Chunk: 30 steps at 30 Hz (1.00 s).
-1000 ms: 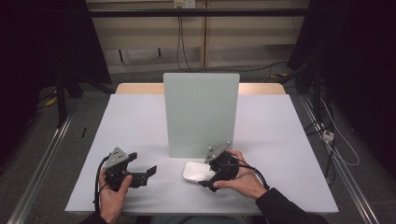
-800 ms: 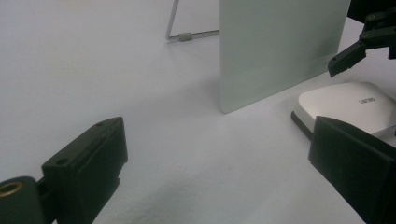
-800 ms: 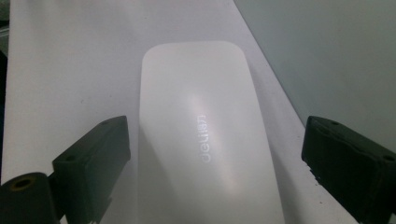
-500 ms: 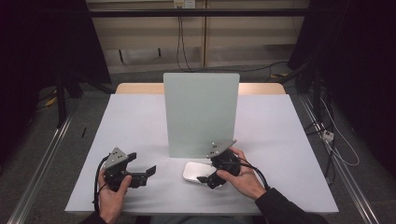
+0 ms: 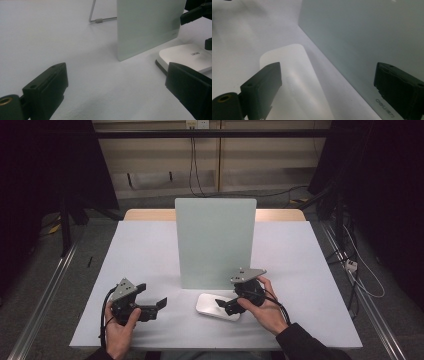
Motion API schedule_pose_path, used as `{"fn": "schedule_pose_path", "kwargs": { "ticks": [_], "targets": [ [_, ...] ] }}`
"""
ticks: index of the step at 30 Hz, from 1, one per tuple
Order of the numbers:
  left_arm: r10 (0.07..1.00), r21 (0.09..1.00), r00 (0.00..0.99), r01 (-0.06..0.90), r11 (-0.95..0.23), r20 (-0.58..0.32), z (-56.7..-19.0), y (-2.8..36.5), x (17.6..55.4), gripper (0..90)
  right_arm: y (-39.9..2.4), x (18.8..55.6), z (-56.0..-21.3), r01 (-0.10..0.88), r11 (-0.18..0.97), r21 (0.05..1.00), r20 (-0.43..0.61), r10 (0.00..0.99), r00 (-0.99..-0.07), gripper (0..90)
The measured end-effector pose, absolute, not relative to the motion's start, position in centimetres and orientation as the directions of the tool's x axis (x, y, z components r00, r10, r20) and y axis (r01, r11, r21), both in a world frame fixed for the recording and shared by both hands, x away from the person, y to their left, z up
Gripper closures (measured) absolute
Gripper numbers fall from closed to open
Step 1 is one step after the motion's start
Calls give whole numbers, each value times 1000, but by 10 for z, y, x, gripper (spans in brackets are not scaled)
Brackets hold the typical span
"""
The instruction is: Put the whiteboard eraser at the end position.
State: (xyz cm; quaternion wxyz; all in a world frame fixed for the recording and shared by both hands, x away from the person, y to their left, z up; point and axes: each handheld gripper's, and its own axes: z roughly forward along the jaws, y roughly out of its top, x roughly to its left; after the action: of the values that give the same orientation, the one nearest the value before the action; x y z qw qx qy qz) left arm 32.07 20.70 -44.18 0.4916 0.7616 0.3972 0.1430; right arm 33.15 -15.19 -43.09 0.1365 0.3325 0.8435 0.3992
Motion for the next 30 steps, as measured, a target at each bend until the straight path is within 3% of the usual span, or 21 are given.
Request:
{"fn": "schedule_pose_path", "kwargs": {
  "ticks": [30],
  "targets": [
    [762, 861, 623, 472, -188, -175, -442, 209, 321, 48, -234, 310, -438, 522, 256, 813, 81, 839, -538, 69]
  ]
}}
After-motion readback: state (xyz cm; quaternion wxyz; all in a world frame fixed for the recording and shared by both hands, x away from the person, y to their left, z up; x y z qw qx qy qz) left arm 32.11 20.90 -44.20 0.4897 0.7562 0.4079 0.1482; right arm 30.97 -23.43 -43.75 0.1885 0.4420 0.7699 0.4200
